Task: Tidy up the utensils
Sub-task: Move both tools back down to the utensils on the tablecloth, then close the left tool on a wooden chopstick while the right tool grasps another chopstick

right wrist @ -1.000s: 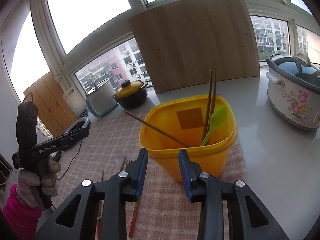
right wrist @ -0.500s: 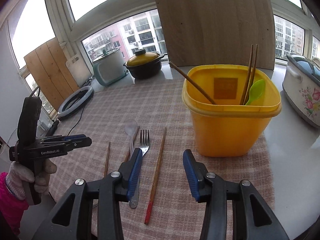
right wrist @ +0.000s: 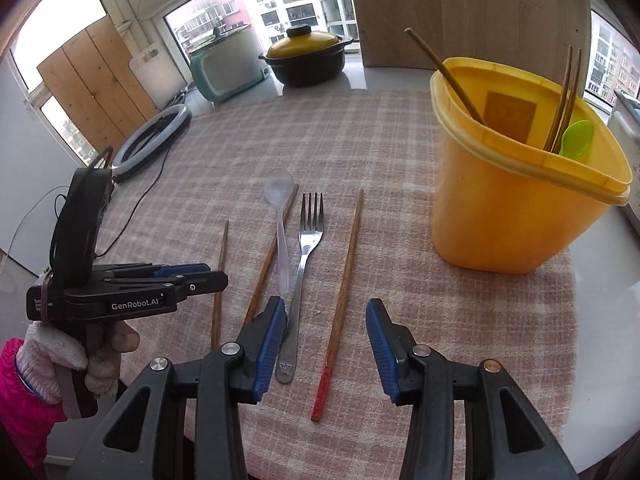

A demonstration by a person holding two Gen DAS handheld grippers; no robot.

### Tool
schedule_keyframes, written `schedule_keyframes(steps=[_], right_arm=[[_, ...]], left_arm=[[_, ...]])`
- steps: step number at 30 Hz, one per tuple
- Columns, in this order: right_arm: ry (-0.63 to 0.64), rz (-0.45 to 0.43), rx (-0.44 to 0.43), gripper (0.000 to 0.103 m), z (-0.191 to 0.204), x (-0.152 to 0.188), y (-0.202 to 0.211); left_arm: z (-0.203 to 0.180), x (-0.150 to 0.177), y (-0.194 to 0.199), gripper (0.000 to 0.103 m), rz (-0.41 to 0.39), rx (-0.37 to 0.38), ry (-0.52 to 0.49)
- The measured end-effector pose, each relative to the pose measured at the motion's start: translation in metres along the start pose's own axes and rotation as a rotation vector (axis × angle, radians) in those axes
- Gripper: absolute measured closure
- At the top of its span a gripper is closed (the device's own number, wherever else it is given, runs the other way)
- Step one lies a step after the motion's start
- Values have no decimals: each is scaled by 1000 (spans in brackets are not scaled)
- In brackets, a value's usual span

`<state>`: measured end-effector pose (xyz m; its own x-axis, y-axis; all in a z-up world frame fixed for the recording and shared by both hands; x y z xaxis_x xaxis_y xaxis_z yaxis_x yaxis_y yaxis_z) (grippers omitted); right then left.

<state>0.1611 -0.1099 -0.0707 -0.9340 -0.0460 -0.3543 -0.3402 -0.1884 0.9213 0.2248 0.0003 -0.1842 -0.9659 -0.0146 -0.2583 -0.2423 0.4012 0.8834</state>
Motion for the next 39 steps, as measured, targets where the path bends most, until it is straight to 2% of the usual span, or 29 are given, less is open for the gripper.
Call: schedule_keyframes(steps=[6,10,11,21,32,39], right_arm=[[-24,45,21,68,-4,-3,-19],[-24,68,34,71,-3,-7,-32],[-21,73,39,71,-2,-9,-36],[30,144,139,74,5,-18,-73],[46,184,175,79,1,-30,-92],[56,185,160,97,6,-33,-97]], left_arm=[[-9,-4,-8,68,-12,-34,-42],[-14,-5,-13,92,-43,-96,-93],[-13,-5,-14,93,-48,-95,-93],[-1,-17,-15,94,-51,-55,-89],[18,-30,-8,96,-65,-57,-58],[28,-28,2,96,-83,-53,-37]])
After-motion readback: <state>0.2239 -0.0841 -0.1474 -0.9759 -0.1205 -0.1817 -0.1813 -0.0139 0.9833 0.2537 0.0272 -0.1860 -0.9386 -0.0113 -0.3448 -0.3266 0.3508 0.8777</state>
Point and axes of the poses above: each gripper's, at about its wrist camera, not at the fingertips, and y roughly against the way its jaws point, z to its left, x to its underside, the point moved 3 cm from there along -y, roughly the way its jaws point
